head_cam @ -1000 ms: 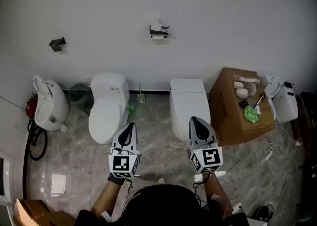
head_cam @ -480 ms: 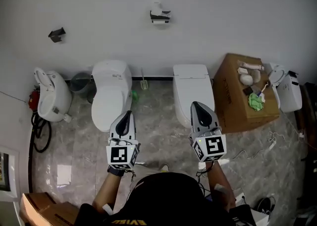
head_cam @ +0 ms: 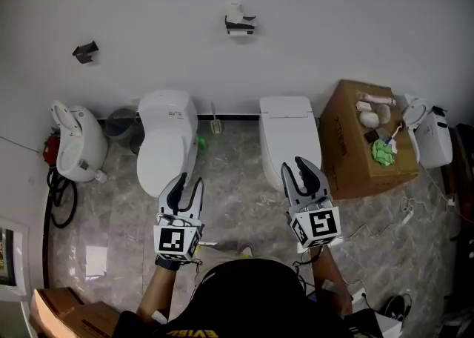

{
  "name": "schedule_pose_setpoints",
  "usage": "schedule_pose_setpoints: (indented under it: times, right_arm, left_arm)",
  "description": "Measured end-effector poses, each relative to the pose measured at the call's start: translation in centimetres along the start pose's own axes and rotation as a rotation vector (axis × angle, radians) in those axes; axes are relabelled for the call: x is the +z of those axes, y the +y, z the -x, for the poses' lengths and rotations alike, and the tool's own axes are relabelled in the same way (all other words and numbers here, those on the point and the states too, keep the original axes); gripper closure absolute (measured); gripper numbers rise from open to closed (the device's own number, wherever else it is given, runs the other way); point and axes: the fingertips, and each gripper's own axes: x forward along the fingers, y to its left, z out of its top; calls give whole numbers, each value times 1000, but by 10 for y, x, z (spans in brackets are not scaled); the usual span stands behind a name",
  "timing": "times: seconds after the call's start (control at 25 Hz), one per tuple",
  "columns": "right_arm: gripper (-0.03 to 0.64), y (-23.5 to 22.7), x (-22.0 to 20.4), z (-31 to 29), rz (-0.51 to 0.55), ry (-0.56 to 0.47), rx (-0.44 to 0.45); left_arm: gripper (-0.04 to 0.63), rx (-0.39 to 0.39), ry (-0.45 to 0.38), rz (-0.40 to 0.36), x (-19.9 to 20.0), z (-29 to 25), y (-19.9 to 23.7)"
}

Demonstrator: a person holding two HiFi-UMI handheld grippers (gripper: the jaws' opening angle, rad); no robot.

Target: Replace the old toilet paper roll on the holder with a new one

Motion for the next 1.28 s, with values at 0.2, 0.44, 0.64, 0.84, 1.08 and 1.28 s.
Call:
schedule_pose_setpoints:
  times: [0.2, 0.44, 0.64, 0.84, 1.08, 1.28]
  right_arm:
    - [431, -8, -1, 0, -51, 3, -18]
    - [178, -14, -10, 17, -78, -6, -54]
    - [144, -22, -15, 21, -93, 0, -94]
    - [144, -22, -20, 22, -96, 10, -92]
    - [144, -15, -22, 19, -122, 6, -66]
    - [144, -8, -18, 12, -116, -5, -21]
  left_arm:
    - [292, -24, 6, 119, -3, -2, 6]
    - [147, -42, 10, 135, -4, 2, 8]
    - [141, -25, 8, 105, -2, 12, 32]
    - [143, -5, 5, 126, -5, 11, 33]
    - [143, 6, -9, 97, -2, 8, 31]
    - [143, 51, -17, 88, 5, 0, 40]
